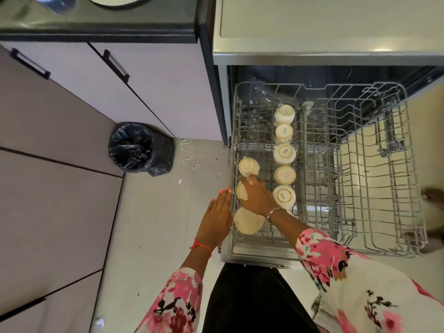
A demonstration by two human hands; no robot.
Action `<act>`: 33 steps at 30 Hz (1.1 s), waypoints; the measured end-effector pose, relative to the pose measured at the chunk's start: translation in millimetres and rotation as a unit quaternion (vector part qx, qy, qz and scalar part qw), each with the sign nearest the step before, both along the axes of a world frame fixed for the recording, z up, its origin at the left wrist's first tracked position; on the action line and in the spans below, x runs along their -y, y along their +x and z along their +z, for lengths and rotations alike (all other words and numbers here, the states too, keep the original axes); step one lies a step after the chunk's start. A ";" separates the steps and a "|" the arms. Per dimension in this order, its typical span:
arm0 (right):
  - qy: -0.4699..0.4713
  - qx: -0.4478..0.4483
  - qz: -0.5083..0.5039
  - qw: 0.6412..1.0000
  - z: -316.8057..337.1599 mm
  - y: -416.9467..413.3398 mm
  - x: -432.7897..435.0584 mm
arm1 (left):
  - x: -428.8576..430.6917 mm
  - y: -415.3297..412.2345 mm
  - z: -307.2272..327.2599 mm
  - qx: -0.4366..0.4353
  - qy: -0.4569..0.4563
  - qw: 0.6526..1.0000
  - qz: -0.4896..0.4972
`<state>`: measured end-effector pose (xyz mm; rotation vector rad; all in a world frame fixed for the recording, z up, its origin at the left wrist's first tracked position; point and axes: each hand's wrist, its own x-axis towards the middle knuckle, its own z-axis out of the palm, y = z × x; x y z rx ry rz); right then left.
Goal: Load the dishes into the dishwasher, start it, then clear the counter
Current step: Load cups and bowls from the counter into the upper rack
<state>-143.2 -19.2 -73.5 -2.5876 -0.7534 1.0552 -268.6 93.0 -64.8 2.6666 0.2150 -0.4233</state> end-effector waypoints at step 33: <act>0.186 0.243 0.057 0.950 183.2 14.7 -381.8 | -448.5 -24.8 149.4 0.180 0.089 0.967 0.154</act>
